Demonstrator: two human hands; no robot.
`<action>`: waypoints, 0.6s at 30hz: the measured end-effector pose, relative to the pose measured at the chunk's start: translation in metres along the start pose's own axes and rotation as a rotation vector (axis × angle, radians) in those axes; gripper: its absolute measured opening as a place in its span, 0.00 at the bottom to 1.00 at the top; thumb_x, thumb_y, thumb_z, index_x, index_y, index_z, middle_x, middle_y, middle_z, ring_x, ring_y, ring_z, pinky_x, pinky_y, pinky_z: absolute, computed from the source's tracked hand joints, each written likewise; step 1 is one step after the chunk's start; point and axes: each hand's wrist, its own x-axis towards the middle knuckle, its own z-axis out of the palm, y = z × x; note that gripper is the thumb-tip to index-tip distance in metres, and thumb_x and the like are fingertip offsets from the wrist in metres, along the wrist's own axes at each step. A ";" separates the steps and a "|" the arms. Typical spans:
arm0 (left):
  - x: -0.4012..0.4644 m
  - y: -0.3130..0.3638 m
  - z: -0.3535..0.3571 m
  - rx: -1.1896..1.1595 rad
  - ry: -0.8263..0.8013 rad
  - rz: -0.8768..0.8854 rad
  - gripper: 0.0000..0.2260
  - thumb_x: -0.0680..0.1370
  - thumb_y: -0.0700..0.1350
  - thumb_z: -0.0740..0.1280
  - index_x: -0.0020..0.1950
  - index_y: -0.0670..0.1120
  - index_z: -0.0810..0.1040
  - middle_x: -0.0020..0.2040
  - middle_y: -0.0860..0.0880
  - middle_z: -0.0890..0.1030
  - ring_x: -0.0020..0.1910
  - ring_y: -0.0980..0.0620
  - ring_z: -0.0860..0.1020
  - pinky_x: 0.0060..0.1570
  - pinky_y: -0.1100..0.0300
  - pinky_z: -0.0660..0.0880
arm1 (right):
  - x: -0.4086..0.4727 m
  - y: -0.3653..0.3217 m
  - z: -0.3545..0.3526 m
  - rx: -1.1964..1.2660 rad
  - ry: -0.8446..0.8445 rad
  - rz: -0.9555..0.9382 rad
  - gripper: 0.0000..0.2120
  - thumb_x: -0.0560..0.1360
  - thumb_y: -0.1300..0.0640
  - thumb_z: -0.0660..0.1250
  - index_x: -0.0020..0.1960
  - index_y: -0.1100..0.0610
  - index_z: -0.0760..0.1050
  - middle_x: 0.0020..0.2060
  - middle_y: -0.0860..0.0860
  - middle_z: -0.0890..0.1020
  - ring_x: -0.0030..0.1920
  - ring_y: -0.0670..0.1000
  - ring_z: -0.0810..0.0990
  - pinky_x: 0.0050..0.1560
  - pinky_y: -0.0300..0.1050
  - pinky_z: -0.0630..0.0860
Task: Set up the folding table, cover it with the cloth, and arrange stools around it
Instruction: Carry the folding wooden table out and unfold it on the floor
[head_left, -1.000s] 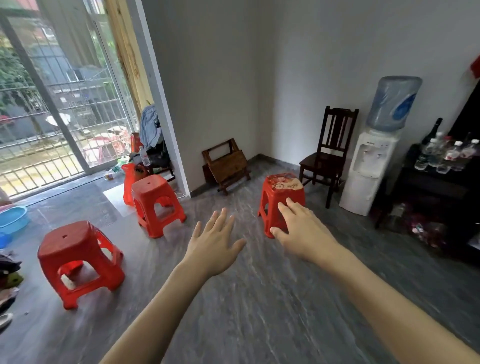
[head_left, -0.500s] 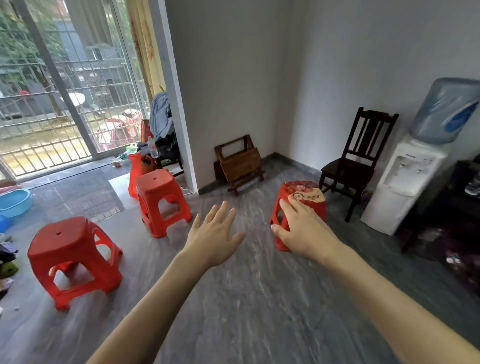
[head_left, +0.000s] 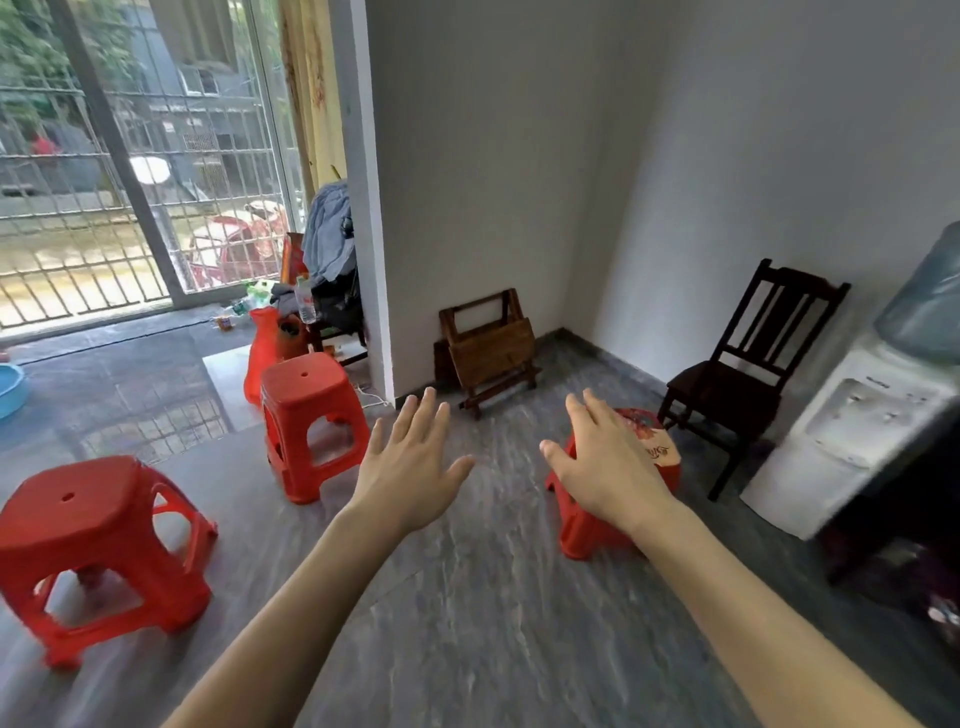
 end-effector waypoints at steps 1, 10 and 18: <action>0.007 -0.005 0.001 -0.006 -0.010 0.002 0.33 0.81 0.64 0.48 0.80 0.50 0.42 0.79 0.50 0.36 0.77 0.51 0.35 0.76 0.45 0.40 | 0.009 0.000 0.002 -0.003 -0.003 0.000 0.34 0.80 0.41 0.56 0.79 0.54 0.48 0.79 0.53 0.49 0.78 0.54 0.48 0.76 0.53 0.50; 0.092 -0.031 0.021 0.002 -0.064 -0.007 0.33 0.81 0.64 0.46 0.79 0.49 0.37 0.78 0.51 0.33 0.76 0.52 0.31 0.76 0.43 0.40 | 0.107 0.022 0.022 0.038 -0.060 -0.046 0.35 0.80 0.41 0.56 0.80 0.53 0.46 0.79 0.52 0.46 0.78 0.52 0.46 0.77 0.52 0.49; 0.226 -0.009 0.034 -0.001 -0.002 0.004 0.33 0.81 0.63 0.47 0.80 0.50 0.38 0.78 0.53 0.33 0.76 0.53 0.31 0.76 0.46 0.38 | 0.236 0.083 0.021 -0.035 0.068 -0.110 0.34 0.81 0.41 0.55 0.80 0.54 0.45 0.79 0.53 0.45 0.78 0.53 0.44 0.77 0.54 0.48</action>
